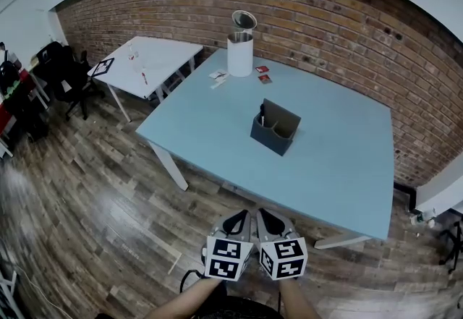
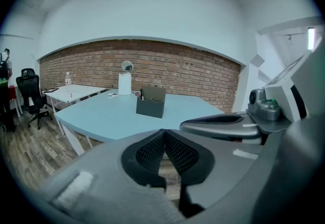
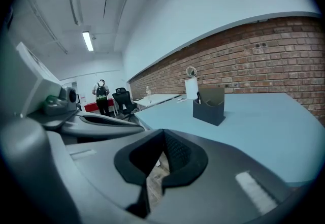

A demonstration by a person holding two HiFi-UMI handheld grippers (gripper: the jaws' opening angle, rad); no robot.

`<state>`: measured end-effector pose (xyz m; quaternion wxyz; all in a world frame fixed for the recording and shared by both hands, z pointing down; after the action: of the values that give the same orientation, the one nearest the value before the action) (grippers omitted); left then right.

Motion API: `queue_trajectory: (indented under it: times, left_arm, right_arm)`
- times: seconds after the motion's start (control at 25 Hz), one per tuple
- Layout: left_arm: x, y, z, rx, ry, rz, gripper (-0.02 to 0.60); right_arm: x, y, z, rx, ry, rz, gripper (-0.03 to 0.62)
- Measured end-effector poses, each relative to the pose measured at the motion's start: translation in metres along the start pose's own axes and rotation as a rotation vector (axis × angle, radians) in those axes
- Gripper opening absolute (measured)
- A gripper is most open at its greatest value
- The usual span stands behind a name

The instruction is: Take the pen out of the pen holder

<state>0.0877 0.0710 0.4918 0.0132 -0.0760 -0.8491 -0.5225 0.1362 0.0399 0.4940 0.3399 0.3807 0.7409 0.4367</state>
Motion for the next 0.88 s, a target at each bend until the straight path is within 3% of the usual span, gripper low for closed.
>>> queue_trajectory:
  times: [0.88]
  left_arm:
    - [0.095, -0.062, -0.082, 0.007, 0.124, -0.019, -0.002]
  right_arm:
    - [-0.022, -0.064, -0.113, 0.014, 0.14, -0.011, 0.005]
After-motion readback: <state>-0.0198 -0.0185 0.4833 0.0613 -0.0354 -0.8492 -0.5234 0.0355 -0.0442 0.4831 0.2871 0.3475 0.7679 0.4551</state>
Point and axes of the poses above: the fingertips, and each gripper's own axes: z backward along the fingers, x to its left, y out of its underside, the point moved 2 cm from there along z, backward along the fingers, and after that the axes turned 1 degree about -y, right-handed, at the moved point
